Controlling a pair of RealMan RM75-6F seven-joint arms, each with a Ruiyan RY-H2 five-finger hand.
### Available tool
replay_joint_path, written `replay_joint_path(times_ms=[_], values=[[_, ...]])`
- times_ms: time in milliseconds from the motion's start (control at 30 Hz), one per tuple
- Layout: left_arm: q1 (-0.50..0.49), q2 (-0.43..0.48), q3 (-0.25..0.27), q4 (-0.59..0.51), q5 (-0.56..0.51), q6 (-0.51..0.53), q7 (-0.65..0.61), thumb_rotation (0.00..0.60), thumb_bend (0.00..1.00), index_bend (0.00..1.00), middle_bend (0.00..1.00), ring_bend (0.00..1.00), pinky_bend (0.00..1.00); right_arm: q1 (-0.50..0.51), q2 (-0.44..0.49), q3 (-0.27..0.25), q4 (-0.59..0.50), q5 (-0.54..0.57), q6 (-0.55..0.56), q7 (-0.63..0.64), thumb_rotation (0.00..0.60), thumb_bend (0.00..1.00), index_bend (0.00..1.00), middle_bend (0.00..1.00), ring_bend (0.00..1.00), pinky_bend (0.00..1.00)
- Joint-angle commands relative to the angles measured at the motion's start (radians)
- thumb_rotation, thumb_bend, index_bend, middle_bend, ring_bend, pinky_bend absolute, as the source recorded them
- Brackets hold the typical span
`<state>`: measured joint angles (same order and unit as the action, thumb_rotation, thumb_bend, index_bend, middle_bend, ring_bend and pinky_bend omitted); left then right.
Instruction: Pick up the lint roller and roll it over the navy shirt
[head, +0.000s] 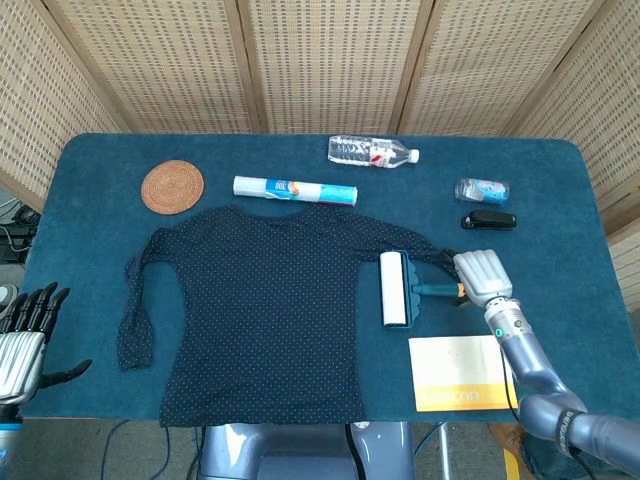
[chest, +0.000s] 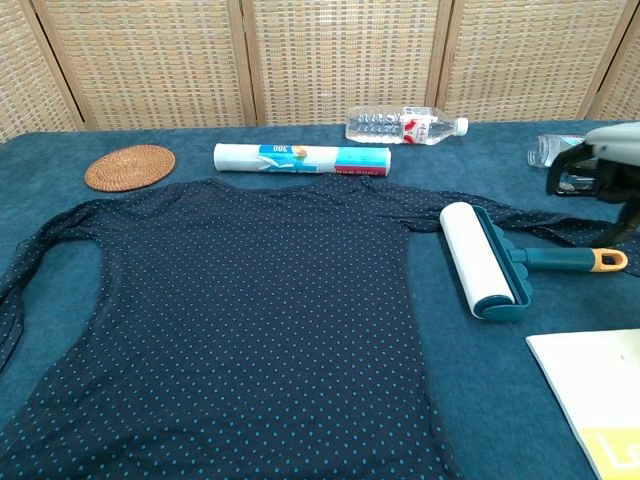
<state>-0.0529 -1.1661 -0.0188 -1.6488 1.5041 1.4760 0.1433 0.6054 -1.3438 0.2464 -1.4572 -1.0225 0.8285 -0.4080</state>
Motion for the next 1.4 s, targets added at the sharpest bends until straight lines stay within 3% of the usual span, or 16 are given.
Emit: replay_joint_path(times_ms=[33, 500, 700, 1133, 1233, 1400], values=[[-0.001, 0.001, -0.001, -0.001, -0.004, -0.002, -0.002, 0.6, 0.0, 0.0, 0.0, 0.0, 0.0, 0.057, -0.066, -0.005, 0.048, 0.084, -0.022, -0.065, 0.6, 0.16, 0.42, 1.0, 1.0, 1.0], [-0.004, 0.006, -0.001, 0.001, -0.016, -0.006, -0.015, 0.6, 0.0, 0.0, 0.0, 0.0, 0.0, 0.113, -0.107, -0.054, 0.041, 0.194, -0.003, -0.138, 0.6, 0.31, 0.42, 1.0, 1.0, 1.0], [-0.004, 0.006, 0.0, 0.0, -0.019, -0.007, -0.014, 0.6, 0.0, 0.0, 0.0, 0.0, 0.0, 0.124, -0.123, -0.087, 0.095, 0.217, -0.005, -0.159, 0.6, 0.36, 0.42, 1.0, 1.0, 1.0], [-0.009, 0.003, -0.002, 0.001, -0.031, -0.016, -0.005, 0.6, 0.0, 0.0, 0.0, 0.0, 0.0, 0.151, -0.173, -0.113, 0.185, 0.244, -0.021, -0.155, 0.6, 0.38, 0.42, 1.0, 1.0, 1.0], [-0.01, 0.003, -0.002, 0.003, -0.035, -0.019, -0.007, 0.6, 0.0, 0.0, 0.0, 0.0, 0.0, 0.155, -0.183, -0.123, 0.212, 0.253, -0.025, -0.164, 0.6, 0.41, 0.46, 1.0, 1.0, 1.0], [-0.013, 0.002, -0.002, 0.004, -0.039, -0.025, -0.006, 0.6, 0.0, 0.0, 0.0, 0.0, 0.0, 0.157, -0.185, -0.138, 0.232, 0.249, -0.033, -0.165, 0.6, 0.59, 0.64, 1.0, 1.0, 1.0]])
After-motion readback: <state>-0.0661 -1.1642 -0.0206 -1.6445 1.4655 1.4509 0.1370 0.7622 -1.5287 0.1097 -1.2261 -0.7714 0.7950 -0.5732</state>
